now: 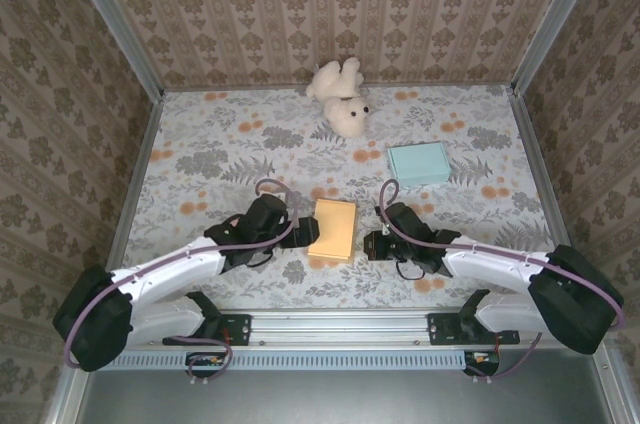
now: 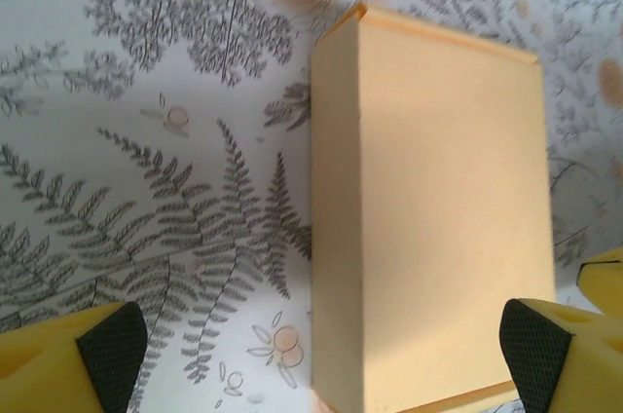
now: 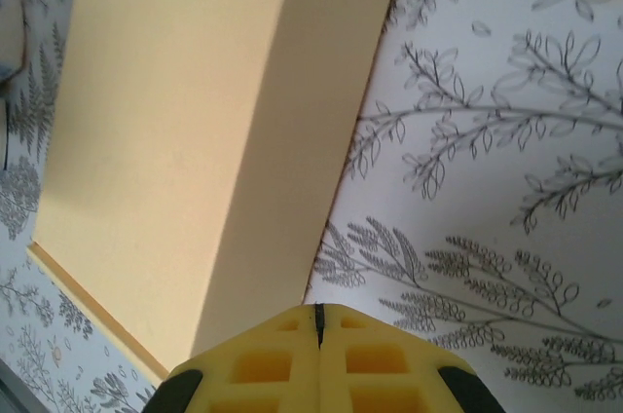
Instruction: Fold the paper box
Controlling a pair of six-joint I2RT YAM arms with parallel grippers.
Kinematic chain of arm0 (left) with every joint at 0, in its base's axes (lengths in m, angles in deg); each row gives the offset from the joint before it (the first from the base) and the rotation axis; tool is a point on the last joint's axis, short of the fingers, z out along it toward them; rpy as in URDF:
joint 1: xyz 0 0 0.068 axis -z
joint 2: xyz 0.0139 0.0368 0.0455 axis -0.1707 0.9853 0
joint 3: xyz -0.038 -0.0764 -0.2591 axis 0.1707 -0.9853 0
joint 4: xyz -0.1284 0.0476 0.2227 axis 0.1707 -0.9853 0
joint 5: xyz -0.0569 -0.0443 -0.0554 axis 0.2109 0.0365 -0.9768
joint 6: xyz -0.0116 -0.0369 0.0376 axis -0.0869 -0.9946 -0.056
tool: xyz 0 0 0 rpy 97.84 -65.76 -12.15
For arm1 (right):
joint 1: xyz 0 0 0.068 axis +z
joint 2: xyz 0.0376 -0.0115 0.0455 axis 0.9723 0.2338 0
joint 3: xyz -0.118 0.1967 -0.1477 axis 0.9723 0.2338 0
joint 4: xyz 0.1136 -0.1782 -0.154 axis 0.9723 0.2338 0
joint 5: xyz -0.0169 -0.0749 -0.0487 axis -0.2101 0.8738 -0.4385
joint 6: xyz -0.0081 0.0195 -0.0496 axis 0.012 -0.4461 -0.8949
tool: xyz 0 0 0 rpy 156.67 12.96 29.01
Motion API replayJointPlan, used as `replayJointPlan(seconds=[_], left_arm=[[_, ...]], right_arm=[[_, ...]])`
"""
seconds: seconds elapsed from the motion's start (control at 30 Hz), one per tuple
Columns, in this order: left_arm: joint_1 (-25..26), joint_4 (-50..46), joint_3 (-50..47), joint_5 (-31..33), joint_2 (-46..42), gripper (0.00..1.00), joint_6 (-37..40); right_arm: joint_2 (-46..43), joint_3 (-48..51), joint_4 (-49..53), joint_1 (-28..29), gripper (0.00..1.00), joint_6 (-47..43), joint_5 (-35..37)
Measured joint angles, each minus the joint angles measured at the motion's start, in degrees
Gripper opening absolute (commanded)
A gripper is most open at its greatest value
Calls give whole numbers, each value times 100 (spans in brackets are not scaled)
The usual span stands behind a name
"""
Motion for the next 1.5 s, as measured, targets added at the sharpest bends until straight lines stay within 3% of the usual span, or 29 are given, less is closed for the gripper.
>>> replayJointPlan(seconds=[0.63,0.9,1.5], left_arm=[[813,122,-140,173,170,97,-402],[1093,341,-138,243,647,97,-490],[1220,706,-127,332,990,97,-581]], right_arm=[[-778,490,131,601,0,455,205],[-411,496,50,737,0,535,201],[518,415,-811,758,0,645,17]])
